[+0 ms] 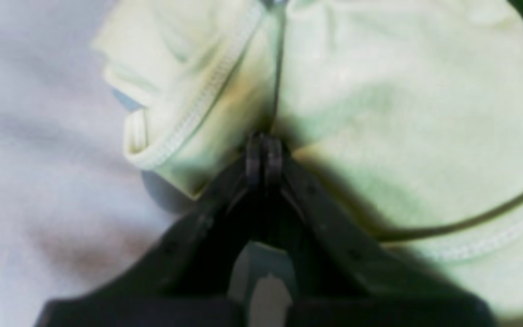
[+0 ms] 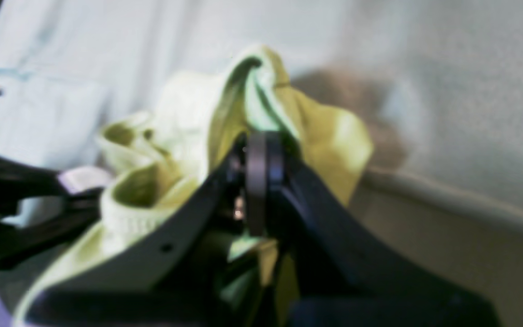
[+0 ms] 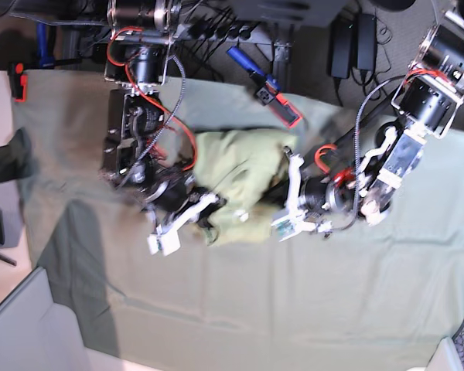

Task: Fold the T-shirt properly
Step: 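Press and tuck the shirt edges into a square with both grippers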

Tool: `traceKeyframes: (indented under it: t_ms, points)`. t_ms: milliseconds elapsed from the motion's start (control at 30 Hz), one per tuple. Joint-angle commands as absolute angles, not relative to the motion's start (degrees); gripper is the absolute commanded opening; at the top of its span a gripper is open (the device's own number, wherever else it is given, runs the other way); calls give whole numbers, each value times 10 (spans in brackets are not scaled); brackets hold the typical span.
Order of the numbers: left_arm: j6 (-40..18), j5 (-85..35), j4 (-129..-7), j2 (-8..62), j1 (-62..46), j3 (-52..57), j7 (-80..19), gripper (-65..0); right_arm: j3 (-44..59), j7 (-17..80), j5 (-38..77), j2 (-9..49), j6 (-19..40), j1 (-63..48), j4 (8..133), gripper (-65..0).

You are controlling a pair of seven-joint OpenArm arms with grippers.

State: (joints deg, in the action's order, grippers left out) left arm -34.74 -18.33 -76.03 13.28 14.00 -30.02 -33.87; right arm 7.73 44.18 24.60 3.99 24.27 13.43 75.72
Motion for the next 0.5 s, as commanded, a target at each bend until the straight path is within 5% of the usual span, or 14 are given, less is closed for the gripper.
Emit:
traceKeyframes:
  t_ms: [0, 467]
  points:
    - [-331, -173, -764, 135, 152, -293, -337, -650, 77, 424, 238, 43, 273, 148, 751, -650]
    - [-328, -201, -766, 135, 151, -191, -368, -650, 77, 386, 236, 87, 273, 138, 680, -650]
